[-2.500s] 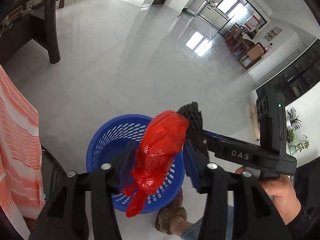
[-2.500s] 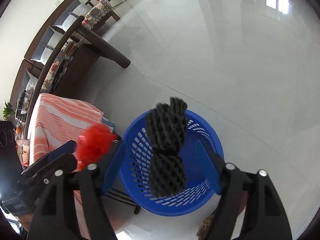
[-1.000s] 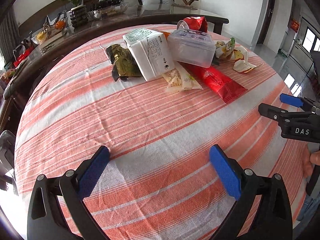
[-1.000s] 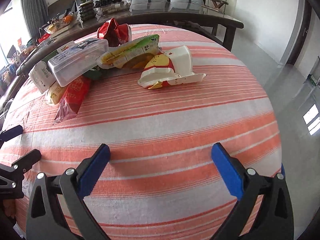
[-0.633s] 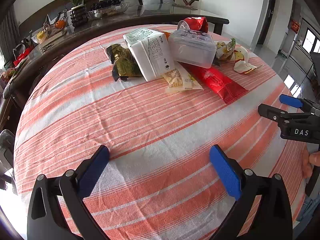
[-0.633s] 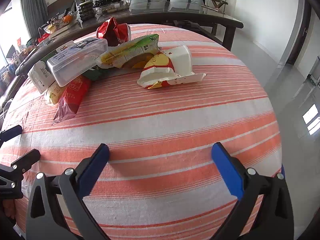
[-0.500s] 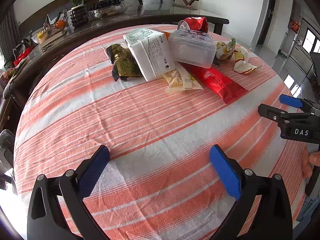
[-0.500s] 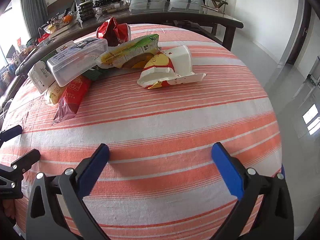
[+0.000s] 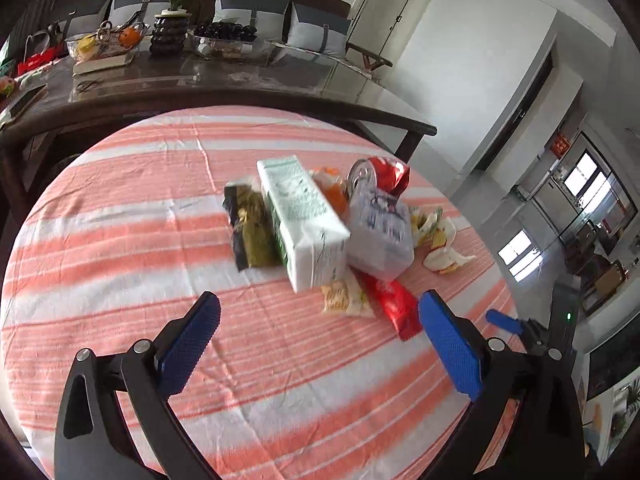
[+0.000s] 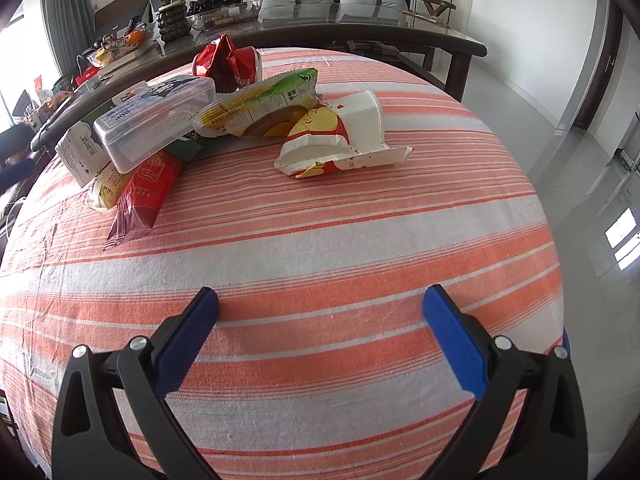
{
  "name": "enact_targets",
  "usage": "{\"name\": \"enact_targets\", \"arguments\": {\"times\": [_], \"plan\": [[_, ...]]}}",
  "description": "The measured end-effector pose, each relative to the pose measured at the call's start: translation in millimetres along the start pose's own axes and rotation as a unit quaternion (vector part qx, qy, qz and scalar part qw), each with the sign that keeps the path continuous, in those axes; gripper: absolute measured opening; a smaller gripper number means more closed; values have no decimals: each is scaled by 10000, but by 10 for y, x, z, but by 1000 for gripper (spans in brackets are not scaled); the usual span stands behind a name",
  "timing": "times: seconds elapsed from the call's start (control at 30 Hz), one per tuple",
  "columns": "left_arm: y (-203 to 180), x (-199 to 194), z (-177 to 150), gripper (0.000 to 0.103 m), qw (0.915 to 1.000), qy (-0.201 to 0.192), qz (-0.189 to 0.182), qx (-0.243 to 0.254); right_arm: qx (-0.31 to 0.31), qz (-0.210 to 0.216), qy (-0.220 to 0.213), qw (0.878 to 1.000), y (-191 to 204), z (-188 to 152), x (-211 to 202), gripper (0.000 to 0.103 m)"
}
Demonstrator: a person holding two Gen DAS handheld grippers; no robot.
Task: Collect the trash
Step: 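Return both tools over the table toward the remaining trash, then grasp the green milk carton with the left tool while the right tool grasps the red wrapper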
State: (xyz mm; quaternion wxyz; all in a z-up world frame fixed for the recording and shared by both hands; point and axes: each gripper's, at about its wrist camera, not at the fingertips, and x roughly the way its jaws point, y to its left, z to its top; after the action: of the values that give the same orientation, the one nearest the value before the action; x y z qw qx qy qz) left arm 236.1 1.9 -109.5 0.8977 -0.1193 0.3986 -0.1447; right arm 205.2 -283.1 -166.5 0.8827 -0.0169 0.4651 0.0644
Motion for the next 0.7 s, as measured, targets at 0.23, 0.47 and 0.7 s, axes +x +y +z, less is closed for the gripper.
{"name": "enact_targets", "arguments": {"times": [0.23, 0.47, 0.7], "plan": [[-16, 518, 353, 68, 9977, 590, 258, -213, -1, 0, -1, 10000, -9, -3, 1, 98], [105, 132, 141, 42, 9983, 529, 32, -226, 0, 1, -3, 10000, -12, -6, 5, 98], [548, -318, -510, 42, 9863, 1057, -964, -824, 0, 1, -4, 10000, -14, -7, 6, 98]]}}
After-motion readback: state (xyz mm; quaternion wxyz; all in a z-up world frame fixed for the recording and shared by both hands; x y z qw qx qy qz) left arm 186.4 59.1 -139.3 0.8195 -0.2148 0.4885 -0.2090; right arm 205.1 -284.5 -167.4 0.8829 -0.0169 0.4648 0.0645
